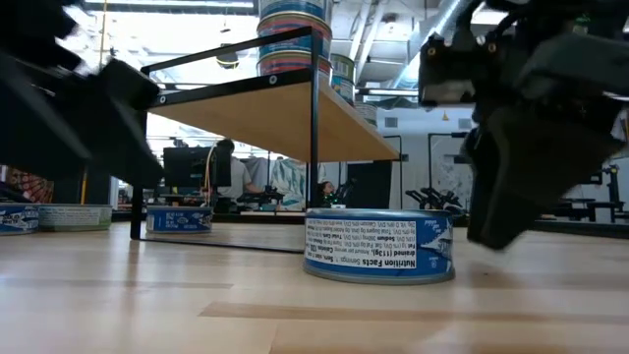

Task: Stack canned seafood by type on shelf
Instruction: Stack the blue tuna can on top of the green tuna can on the shelf

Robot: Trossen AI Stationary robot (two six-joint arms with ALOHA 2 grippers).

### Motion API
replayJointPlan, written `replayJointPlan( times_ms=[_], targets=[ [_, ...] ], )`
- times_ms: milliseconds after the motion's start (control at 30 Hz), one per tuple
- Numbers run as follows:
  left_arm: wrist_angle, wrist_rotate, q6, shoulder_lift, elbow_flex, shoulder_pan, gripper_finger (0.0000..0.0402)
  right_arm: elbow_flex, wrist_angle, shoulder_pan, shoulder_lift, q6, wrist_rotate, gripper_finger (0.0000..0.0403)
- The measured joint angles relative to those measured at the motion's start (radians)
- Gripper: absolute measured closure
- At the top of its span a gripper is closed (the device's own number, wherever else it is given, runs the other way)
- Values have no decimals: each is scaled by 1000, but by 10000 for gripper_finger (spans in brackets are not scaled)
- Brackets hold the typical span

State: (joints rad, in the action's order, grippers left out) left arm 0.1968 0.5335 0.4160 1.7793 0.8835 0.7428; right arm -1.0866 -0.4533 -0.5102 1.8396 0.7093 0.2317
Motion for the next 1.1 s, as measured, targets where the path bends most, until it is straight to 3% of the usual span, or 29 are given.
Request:
replayJointPlan(
  times_ms=[333, 633, 867, 1100],
  targets=[
    [-7, -63, 109, 23, 29, -105, 200, -2, 183, -6, 15, -89, -3, 112],
    [-17, -106, 128, 23, 29, -135, 200, -3, 387, -9, 13, -210, -21, 112],
    [-24, -111, 115, 23, 29, -130, 200, -3, 246, -33, 2, -115, 5, 112],
    [-14, -75, 96, 45, 29, -154, 200, -3, 266, -20, 65, -116, 43, 112]
  ],
)
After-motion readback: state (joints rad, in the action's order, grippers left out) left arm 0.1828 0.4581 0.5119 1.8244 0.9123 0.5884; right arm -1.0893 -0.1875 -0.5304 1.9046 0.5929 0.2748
